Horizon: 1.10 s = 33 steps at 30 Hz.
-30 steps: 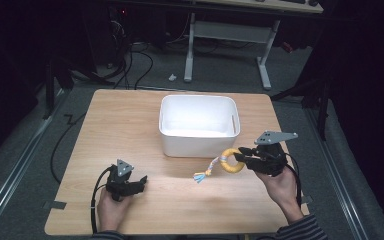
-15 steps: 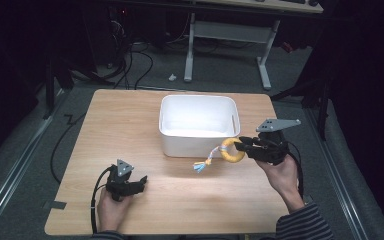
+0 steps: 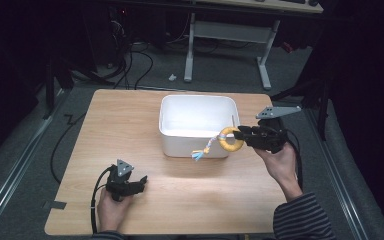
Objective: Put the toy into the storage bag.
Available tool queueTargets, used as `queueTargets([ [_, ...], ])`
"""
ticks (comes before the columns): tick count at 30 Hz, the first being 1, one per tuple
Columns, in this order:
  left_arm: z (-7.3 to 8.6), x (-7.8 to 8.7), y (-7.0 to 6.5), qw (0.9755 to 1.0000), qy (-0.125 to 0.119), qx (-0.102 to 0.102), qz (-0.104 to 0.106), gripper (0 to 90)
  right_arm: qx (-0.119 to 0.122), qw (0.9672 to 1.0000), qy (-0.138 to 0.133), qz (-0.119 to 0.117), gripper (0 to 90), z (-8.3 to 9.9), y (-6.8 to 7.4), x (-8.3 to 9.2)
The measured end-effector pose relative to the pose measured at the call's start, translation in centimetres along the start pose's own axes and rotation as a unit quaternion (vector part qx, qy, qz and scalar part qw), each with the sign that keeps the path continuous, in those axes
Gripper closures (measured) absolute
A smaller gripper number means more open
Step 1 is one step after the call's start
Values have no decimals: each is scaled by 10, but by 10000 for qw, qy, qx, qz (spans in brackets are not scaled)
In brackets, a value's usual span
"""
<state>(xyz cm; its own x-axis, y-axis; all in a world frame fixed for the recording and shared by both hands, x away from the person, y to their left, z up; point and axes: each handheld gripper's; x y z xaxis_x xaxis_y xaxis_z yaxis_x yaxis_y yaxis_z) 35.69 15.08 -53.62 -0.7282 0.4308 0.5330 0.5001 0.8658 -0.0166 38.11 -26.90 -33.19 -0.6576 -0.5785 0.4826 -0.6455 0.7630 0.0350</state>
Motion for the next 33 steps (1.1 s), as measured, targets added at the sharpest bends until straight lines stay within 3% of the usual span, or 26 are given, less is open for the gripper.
queueTargets([
  [20,0,0,0,10000,2,0,-1,246,-198,9996,136,114,712,-28,-14,-40],
  [33,0,0,0,10000,6,-7,0,246,-397,9982,251,375,712,-29,-27,-62],
])
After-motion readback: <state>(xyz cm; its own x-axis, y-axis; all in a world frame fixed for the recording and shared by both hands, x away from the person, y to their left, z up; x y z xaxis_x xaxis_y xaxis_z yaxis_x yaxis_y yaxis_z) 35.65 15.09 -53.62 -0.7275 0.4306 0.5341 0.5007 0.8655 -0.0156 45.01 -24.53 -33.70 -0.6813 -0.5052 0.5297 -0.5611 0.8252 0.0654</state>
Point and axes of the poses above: each handheld gripper's, and its own axes: x roughly backward along the jaws, z roughly out of its underside, y roughly to its left, and after that the axes turned 10 degrees about -y, right-handed
